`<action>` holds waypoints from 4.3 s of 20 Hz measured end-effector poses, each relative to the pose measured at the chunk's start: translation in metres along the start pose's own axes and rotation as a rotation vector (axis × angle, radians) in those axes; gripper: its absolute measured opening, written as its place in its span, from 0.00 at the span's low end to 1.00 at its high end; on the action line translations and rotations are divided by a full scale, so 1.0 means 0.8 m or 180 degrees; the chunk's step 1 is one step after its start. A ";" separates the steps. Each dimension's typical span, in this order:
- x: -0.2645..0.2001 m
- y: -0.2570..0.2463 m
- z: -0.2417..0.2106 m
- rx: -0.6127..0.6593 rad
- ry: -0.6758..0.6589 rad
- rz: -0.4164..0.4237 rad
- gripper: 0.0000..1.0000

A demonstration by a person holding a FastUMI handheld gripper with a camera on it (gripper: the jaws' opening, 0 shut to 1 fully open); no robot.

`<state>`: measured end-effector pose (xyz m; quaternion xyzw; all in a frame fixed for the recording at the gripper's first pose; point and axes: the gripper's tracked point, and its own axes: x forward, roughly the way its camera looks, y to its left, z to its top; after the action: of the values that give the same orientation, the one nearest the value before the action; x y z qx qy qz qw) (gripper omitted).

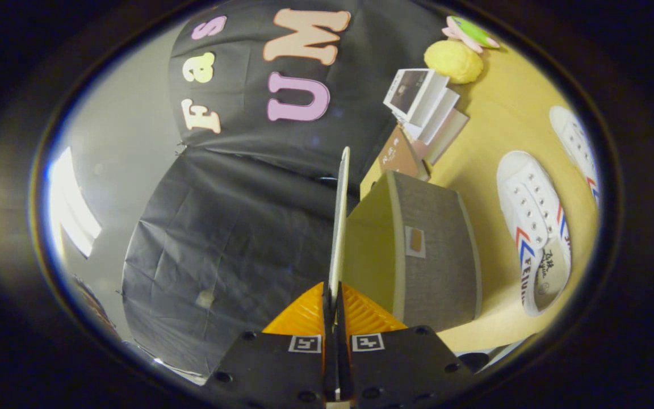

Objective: Open the storage box then place both shoes into the box .Put the left shoe in first, then the right shoe, with the right side of both shoes facing outward in a uniform manner.

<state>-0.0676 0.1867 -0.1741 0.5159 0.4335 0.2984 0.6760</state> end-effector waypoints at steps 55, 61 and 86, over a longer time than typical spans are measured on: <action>-0.026 -0.061 0.108 -0.2337 -0.0299 -0.1576 0.99; -0.068 -0.155 0.120 -0.2332 -0.0162 -0.1987 0.99; -0.075 -0.342 0.070 -0.1714 0.0866 -0.2467 0.26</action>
<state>-0.0560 0.0319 -0.4137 0.0798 0.5854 0.1911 0.7839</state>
